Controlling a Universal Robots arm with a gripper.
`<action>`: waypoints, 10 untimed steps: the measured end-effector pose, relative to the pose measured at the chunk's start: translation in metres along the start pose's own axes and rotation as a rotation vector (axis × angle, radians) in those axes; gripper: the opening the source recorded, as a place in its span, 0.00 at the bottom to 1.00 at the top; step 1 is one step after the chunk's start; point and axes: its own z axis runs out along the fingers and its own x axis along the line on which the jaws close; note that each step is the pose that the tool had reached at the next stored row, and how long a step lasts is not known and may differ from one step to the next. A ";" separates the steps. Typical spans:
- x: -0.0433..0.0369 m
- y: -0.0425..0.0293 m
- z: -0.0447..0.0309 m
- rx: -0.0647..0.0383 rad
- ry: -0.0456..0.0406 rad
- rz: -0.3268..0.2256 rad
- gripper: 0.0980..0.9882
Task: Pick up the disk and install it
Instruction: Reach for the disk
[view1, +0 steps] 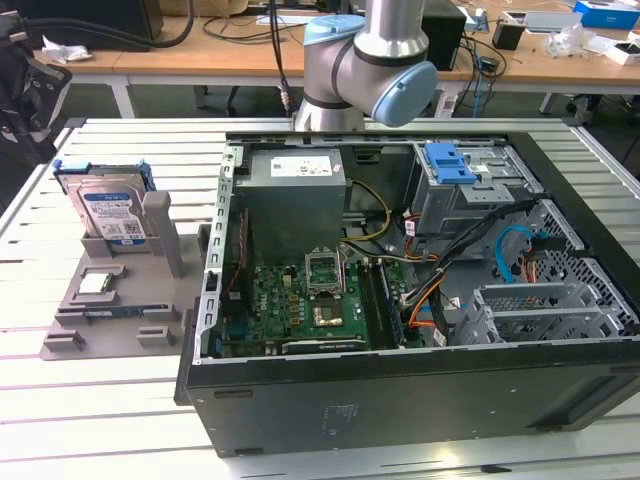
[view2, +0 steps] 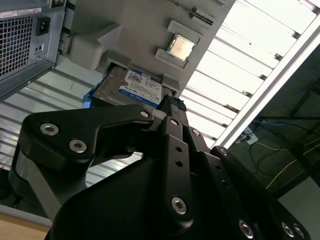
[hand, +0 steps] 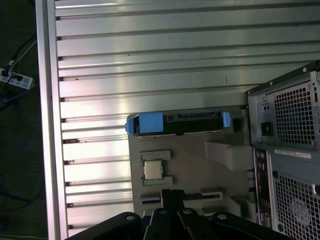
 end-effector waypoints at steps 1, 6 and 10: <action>0.0014 -0.0001 0.0000 0.000 0.0000 0.000 0.01; 0.0092 -0.0007 -0.0002 0.000 -0.0001 0.000 0.01; 0.0166 -0.0012 -0.0003 0.000 0.0000 0.000 0.01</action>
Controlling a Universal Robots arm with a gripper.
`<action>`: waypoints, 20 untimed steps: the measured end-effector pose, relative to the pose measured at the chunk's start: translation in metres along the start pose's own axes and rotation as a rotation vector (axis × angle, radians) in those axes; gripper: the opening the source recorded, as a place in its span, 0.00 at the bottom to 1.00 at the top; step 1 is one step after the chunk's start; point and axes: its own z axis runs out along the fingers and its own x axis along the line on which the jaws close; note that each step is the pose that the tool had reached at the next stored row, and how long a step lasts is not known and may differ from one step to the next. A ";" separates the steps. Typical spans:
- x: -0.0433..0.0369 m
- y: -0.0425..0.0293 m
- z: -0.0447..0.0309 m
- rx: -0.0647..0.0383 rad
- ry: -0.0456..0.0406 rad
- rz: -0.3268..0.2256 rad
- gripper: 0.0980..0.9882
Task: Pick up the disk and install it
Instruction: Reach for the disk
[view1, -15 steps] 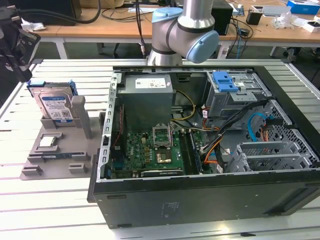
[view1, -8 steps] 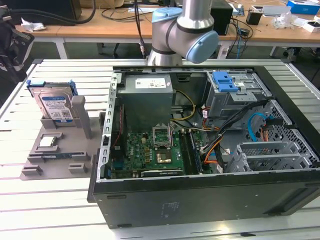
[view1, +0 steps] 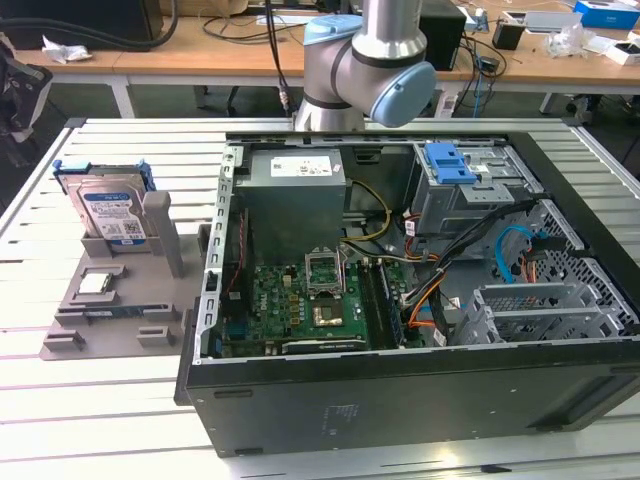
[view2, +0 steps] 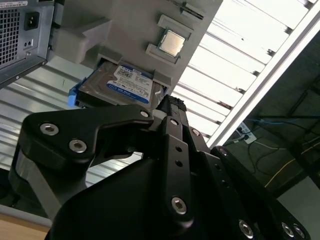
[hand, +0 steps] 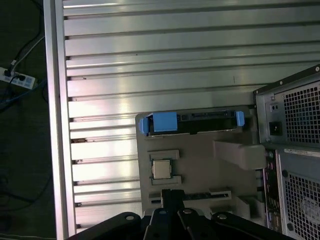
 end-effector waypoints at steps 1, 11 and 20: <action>0.0013 -0.0001 0.0000 0.000 0.0000 0.000 0.01; 0.0056 0.0061 0.0007 0.010 -0.0008 0.000 0.01; 0.0050 0.0101 0.0010 0.014 -0.0011 0.000 0.01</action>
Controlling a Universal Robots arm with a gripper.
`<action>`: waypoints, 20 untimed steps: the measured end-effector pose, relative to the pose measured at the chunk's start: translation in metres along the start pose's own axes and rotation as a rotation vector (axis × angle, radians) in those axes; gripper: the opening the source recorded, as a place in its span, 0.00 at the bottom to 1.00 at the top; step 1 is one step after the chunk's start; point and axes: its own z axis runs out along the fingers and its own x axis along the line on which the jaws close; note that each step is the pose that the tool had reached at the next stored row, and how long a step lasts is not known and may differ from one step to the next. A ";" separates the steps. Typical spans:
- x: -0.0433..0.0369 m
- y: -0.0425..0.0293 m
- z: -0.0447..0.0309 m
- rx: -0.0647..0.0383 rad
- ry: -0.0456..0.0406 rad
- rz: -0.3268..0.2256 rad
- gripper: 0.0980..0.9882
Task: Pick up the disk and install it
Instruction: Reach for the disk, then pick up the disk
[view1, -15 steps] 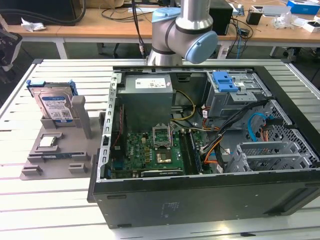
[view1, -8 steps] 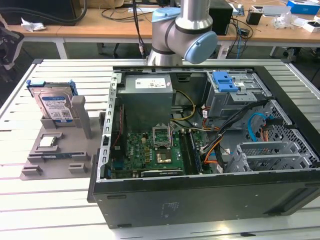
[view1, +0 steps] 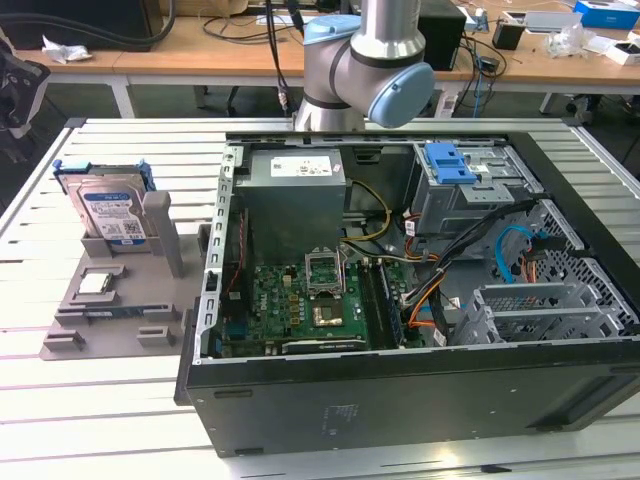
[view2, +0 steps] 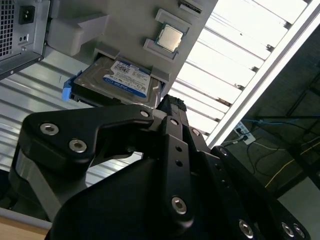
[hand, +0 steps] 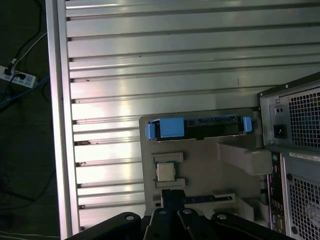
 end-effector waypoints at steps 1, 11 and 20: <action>0.0000 0.0000 0.0000 0.000 0.0000 0.000 0.01; 0.0000 0.0003 0.0000 0.000 0.0001 -0.003 0.01; 0.0000 0.0003 0.0000 -0.002 0.0032 -0.103 0.01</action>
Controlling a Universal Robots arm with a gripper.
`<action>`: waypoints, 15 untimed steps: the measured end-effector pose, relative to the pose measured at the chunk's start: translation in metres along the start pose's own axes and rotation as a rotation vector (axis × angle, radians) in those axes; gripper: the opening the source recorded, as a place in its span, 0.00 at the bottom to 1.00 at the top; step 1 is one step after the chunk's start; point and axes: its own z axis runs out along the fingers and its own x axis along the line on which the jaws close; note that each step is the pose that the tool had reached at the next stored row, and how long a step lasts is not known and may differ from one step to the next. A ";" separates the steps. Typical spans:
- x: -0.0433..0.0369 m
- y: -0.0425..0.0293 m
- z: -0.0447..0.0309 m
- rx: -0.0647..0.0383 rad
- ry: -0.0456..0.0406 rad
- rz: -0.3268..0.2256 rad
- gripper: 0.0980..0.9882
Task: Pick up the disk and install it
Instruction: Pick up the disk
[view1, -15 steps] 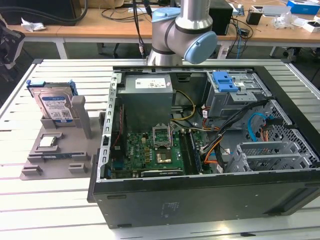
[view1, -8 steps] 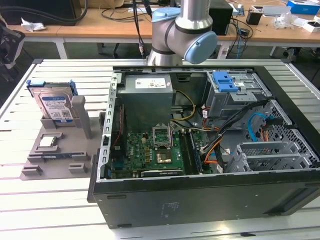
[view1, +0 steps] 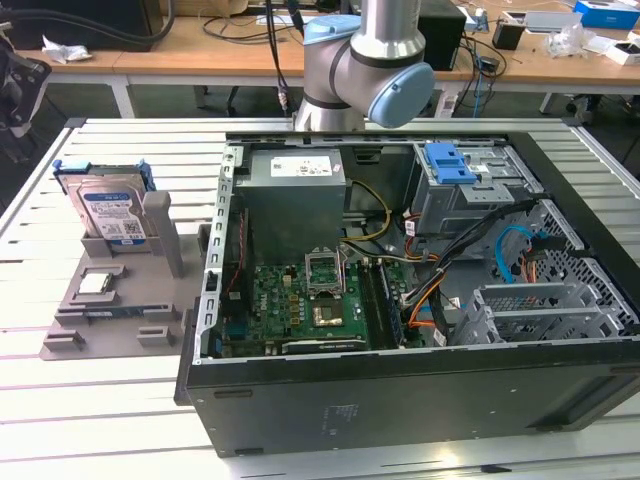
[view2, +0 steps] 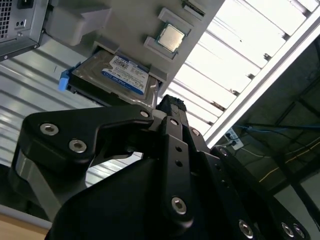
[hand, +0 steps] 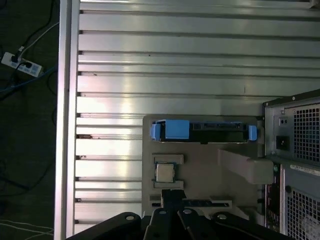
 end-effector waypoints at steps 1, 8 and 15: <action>0.0000 0.0000 0.0000 0.000 0.0003 -0.009 0.01; 0.0000 0.0000 0.0000 -0.002 0.0031 -0.098 0.01; 0.0000 0.0000 0.0000 -0.004 0.0047 -0.148 0.01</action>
